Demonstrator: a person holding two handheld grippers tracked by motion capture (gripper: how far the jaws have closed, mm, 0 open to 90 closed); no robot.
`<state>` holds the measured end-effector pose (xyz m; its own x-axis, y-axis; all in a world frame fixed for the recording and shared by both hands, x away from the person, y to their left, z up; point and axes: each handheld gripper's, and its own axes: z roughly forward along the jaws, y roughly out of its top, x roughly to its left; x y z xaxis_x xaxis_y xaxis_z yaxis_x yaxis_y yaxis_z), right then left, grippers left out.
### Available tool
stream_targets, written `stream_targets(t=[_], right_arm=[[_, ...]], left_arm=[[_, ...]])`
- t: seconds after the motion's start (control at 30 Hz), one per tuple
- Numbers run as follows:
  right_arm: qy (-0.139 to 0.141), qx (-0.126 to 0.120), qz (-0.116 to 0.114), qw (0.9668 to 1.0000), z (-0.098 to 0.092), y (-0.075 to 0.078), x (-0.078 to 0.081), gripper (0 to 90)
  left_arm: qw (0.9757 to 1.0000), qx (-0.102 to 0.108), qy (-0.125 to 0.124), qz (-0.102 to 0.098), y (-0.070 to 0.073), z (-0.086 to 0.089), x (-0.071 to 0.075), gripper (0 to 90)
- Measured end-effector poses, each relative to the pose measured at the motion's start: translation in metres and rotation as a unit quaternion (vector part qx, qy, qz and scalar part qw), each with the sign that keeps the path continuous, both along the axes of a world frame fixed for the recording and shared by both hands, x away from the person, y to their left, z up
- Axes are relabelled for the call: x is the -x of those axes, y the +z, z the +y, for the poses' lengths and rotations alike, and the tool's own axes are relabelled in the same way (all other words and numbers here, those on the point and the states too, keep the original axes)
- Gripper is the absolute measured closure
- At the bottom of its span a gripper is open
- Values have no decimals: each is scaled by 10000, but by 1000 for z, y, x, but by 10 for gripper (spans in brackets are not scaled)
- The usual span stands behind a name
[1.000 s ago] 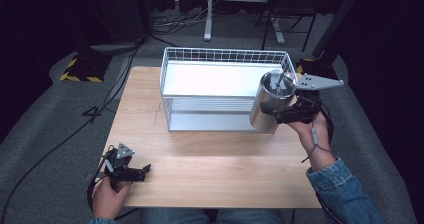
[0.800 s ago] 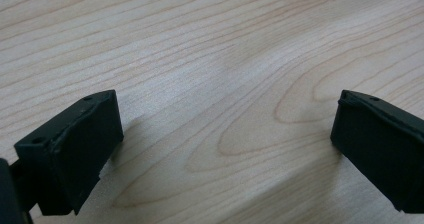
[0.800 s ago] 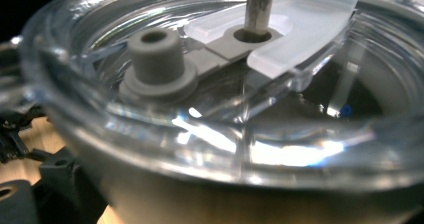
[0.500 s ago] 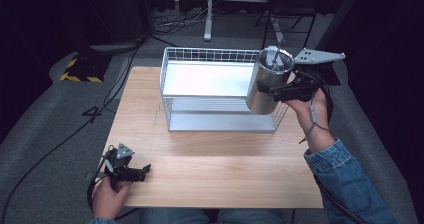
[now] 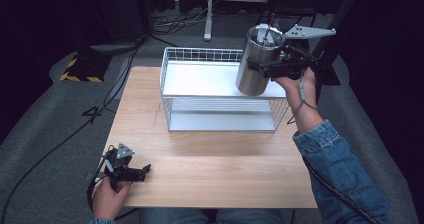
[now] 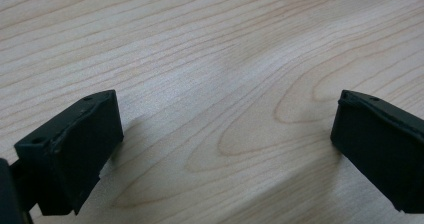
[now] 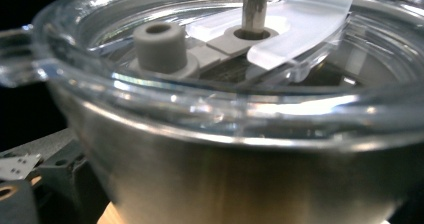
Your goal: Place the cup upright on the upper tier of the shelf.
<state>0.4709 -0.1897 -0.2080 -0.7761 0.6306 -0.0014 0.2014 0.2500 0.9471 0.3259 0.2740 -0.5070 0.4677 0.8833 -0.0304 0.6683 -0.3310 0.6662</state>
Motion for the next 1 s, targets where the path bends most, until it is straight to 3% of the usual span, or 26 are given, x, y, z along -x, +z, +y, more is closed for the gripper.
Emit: stream_targets(t=[0.33,0.73,1.0], right_arm=[[-80,54,-11,10000,22,-1,-28,37],[-60,30,-58,10000,48,-18,-50,37],[-8,38,51,10000,57,-31,-59,37]], left_arm=[[10000,2,-1,1,0,0,0,6],[10000,1,-1,2,0,0,0,6],[10000,0,-2,3,0,0,0,6]])
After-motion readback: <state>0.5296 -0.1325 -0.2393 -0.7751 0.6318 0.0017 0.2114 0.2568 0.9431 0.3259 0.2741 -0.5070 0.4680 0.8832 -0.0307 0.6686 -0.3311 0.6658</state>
